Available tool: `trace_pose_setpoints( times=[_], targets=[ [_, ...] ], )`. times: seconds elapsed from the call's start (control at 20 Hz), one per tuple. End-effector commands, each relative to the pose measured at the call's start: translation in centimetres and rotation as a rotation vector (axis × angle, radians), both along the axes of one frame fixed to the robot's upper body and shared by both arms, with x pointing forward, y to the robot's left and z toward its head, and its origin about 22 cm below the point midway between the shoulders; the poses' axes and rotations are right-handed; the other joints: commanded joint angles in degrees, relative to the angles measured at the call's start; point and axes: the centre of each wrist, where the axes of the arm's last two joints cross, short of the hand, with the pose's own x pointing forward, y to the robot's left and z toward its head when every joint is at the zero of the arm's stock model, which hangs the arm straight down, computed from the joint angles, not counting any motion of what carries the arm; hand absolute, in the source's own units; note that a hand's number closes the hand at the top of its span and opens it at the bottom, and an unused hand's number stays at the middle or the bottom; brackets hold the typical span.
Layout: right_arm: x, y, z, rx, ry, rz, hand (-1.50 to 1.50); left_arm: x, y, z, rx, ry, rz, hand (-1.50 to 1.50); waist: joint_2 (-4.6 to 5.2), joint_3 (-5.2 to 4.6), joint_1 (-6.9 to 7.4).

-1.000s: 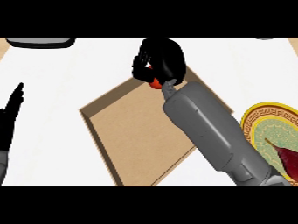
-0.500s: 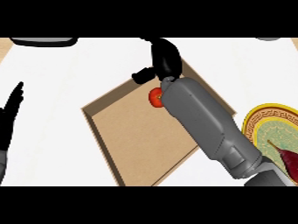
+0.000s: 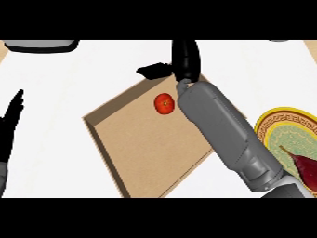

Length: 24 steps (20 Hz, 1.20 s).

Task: Pick the tomato from the plate and place it in the cardboard box

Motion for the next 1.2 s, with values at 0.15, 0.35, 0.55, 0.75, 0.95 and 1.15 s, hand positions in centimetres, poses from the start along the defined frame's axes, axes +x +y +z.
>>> trace_pose_setpoints(
  times=[0.15, 0.35, 0.55, 0.75, 0.95, 1.15],
  targets=[
    [-1.0, -5.3, 1.2, 0.167, -0.057, -0.013, -1.50, -0.7, 1.3, 0.2, 0.018, 0.000, 0.037, 0.00, -0.46, 0.00, -1.52],
    [-1.9, -12.7, 1.1, 0.178, -0.070, -0.050, -1.50, -0.9, 0.9, 0.5, -0.015, 0.003, 0.020, 0.00, -0.49, 0.01, -1.75],
    [-5.4, -17.6, 0.8, 0.176, -0.049, -0.080, -1.50, -0.7, 1.6, -0.1, 0.008, 0.016, 0.036, 0.00, -0.59, -0.03, -2.73],
    [-8.2, -22.7, 2.5, 0.150, -0.056, -0.116, -1.50, -1.3, 1.5, -0.5, -0.015, 0.008, 0.052, 0.00, -0.56, -0.05, -2.22],
    [-11.8, -27.4, 1.5, 0.145, -0.052, -0.100, -1.50, -1.4, 1.7, 0.2, 0.015, 0.006, 0.039, 0.00, -0.48, -0.02, -2.07],
    [-12.9, -32.0, 0.8, 0.081, 0.032, -0.075, -1.50, -1.0, -0.1, -0.4, 0.012, -0.001, 0.024, 0.00, -0.29, -0.01, -1.57]
  ],
)
